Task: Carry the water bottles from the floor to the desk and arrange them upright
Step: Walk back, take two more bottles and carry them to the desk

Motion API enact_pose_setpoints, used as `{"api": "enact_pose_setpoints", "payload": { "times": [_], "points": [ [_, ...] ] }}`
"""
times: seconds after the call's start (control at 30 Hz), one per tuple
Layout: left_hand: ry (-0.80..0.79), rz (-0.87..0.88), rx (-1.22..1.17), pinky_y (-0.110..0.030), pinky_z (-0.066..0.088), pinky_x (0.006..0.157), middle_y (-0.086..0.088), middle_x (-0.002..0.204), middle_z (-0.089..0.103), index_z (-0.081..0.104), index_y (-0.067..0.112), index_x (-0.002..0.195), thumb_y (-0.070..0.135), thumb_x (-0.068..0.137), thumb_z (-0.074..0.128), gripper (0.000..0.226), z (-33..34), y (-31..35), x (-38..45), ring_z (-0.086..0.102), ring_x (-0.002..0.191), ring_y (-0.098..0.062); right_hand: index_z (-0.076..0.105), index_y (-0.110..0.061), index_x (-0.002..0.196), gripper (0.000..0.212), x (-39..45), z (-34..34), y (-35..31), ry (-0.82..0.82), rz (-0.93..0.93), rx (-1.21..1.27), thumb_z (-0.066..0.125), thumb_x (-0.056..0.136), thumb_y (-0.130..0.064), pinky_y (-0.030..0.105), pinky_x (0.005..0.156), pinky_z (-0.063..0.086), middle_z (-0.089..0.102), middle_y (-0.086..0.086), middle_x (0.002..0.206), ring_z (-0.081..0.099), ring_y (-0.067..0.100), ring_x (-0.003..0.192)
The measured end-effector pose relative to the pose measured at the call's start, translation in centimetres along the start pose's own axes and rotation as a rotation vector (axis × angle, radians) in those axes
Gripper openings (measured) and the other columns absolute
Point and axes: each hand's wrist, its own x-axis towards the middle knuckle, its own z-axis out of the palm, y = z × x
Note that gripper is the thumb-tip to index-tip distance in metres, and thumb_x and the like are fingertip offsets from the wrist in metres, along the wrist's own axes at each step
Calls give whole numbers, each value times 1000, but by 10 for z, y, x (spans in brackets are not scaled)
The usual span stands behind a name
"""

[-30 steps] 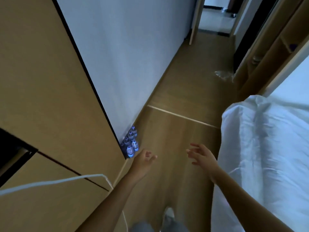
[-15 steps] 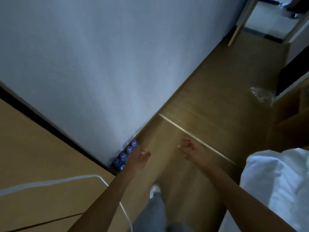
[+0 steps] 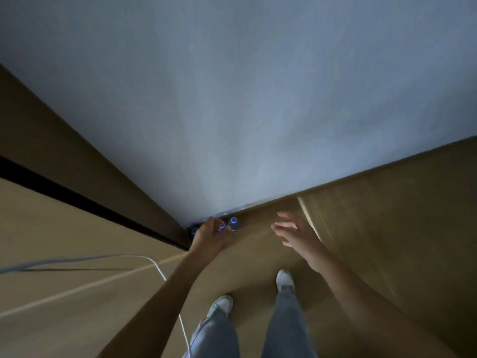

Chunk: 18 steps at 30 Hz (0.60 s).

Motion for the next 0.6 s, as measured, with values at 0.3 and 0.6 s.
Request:
{"api": "enact_pose_setpoints", "payload": {
  "times": [0.3,0.6],
  "points": [
    [291,-261,-220,-26,43,74,0,92,62,59,15,101,24,88,67,18,74,12,6,61,86,-19,58,-25,121,38,104,-47,-26,-304,-65,-295,70,86,-28,40,96,51,67,-1,113,63,11,102],
    [510,-471,-294,-22,37,69,4,93,60,60,15,106,26,89,65,21,98,-19,11,57,81,-16,57,-17,123,37,156,-13,-21,-490,-86,-431,69,88,-20,29,81,49,66,7,115,62,14,94]
  ]
}}
